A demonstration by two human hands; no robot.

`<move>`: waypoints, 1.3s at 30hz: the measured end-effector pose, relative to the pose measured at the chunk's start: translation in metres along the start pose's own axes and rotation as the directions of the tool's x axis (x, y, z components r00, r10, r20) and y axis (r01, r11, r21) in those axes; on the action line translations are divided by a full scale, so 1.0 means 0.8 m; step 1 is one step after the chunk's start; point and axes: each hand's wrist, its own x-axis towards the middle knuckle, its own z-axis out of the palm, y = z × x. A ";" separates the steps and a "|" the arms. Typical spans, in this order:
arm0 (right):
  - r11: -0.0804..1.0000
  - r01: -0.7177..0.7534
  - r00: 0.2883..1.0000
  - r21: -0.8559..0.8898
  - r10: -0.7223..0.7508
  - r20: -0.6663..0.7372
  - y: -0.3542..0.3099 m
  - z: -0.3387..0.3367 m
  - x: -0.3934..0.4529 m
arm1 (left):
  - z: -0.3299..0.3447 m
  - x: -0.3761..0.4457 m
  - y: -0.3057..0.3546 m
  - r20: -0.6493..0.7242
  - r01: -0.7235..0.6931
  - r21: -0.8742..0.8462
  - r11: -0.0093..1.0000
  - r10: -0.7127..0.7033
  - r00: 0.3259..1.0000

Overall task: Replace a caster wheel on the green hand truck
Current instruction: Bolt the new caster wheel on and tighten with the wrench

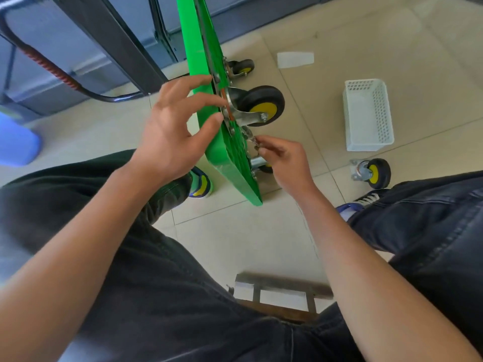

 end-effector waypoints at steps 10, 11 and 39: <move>0.999 0.000 1.000 0.052 0.000 0.003 0.014 0.032 0.017 | 0.009 0.009 -0.003 -0.021 0.038 -0.051 0.998 -0.039 0.999; 0.998 -0.001 1.000 0.058 0.001 0.009 0.015 0.034 0.016 | 0.009 0.009 -0.004 -0.014 0.035 -0.063 0.997 -0.036 0.999; 0.965 -0.091 0.988 -0.245 0.118 0.098 -0.061 0.049 -0.011 | 0.001 -0.009 0.011 -0.004 0.262 -0.090 0.961 -0.263 0.965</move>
